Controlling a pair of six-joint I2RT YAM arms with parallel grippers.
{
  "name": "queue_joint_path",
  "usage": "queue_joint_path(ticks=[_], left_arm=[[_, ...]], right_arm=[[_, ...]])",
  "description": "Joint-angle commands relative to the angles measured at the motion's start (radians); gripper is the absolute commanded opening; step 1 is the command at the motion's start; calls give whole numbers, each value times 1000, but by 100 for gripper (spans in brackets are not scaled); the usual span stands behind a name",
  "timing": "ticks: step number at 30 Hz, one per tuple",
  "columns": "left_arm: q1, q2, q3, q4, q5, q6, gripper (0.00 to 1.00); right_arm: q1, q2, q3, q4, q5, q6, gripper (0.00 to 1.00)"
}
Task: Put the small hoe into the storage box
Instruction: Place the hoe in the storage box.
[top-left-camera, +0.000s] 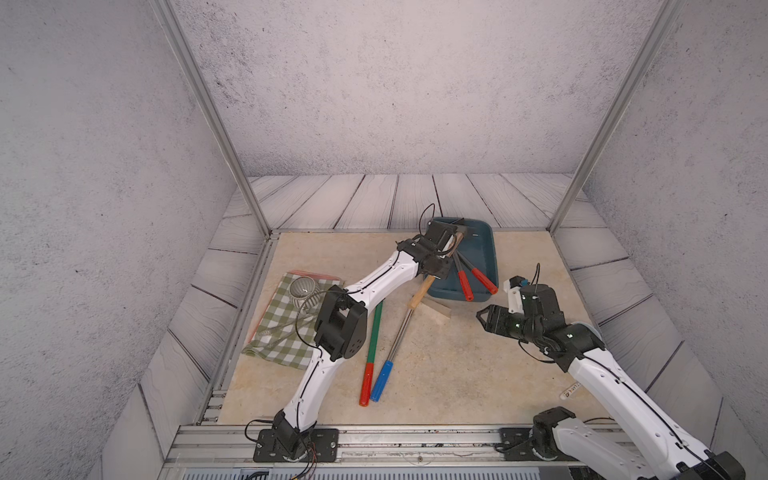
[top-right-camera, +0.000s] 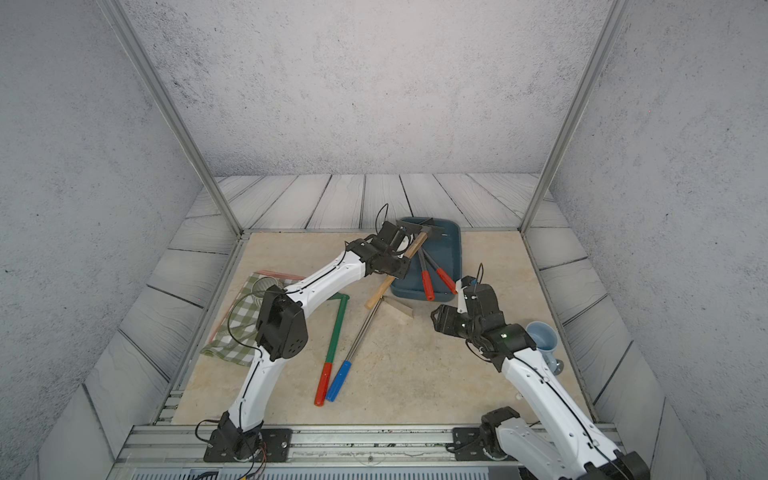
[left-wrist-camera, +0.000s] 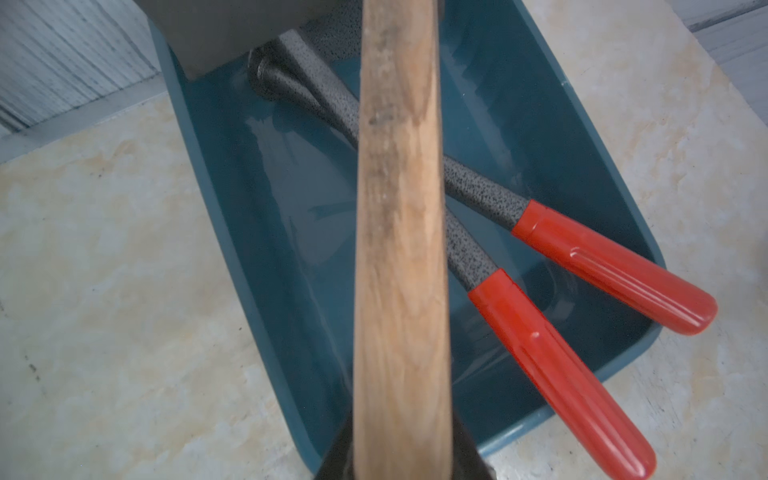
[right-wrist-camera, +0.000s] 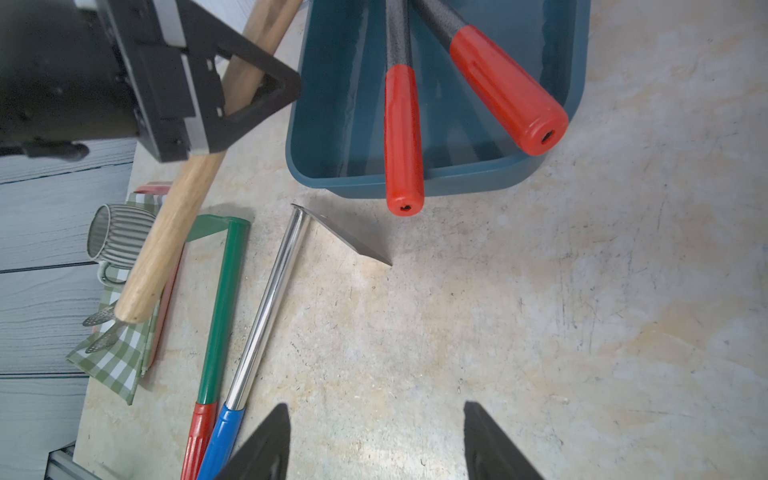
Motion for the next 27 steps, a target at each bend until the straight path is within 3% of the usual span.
queue_joint_path(ticks=[1, 27], left_arm=[[14, 15, 99, 22, 14, 22, 0], [30, 244, 291, 79, 105, 16, 0]], right_arm=[[-3, -11, -7, -26, 14, -12, 66], [-3, -13, -18, -42, 24, -26, 66]])
